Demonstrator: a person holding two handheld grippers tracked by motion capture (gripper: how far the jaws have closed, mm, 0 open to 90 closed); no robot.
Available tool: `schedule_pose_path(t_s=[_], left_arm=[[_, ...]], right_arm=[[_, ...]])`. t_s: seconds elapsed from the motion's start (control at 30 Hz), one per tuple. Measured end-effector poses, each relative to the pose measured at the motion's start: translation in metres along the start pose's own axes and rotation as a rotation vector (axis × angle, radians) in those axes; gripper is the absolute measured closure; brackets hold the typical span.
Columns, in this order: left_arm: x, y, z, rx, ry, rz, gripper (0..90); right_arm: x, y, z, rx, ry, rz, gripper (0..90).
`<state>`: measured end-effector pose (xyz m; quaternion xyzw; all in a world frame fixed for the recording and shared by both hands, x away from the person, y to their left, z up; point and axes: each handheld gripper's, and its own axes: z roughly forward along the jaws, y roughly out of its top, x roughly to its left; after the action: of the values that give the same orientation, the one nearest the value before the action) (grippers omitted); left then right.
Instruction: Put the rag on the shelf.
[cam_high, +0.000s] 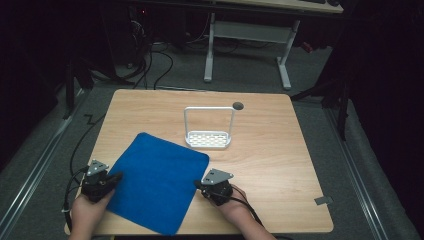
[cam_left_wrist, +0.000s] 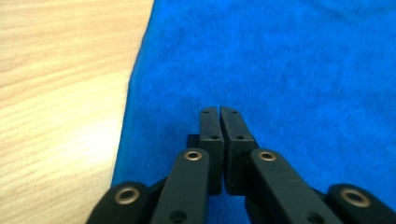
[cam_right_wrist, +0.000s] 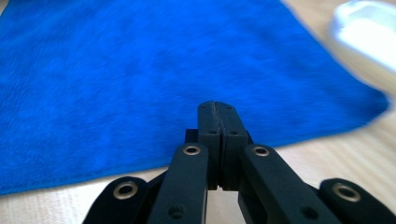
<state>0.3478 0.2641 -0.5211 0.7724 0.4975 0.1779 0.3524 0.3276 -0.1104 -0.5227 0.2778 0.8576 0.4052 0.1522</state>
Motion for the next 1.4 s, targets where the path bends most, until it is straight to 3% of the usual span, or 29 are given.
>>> schedule_pose_path(t_s=[0.2,0.37,0.6,1.0,1.27,1.4], left_arm=[[-0.002,-0.002,0.006,0.045,0.011,0.033,90.0],[-0.005,-0.003,0.005,0.048,0.002,0.040,90.0],[-0.023,-0.005,0.002,0.068,-0.022,0.090,90.0],[-0.058,-0.014,-0.003,0.069,-0.117,0.161,90.0],[-0.086,-0.011,0.001,0.080,-0.188,0.250,90.0],[-0.096,-0.009,0.005,0.078,-0.215,0.274,90.0]], right_arm=[[0.008,0.000,0.012,0.077,0.016,-0.032,90.0],[0.006,-0.001,0.010,0.083,0.017,-0.034,90.0],[0.001,-0.007,0.002,0.091,0.006,-0.033,90.0],[-0.014,-0.030,-0.029,0.106,-0.038,0.027,90.0],[-0.023,-0.043,-0.045,0.111,-0.085,0.066,90.0],[-0.030,-0.047,-0.050,0.112,-0.106,0.090,90.0]])
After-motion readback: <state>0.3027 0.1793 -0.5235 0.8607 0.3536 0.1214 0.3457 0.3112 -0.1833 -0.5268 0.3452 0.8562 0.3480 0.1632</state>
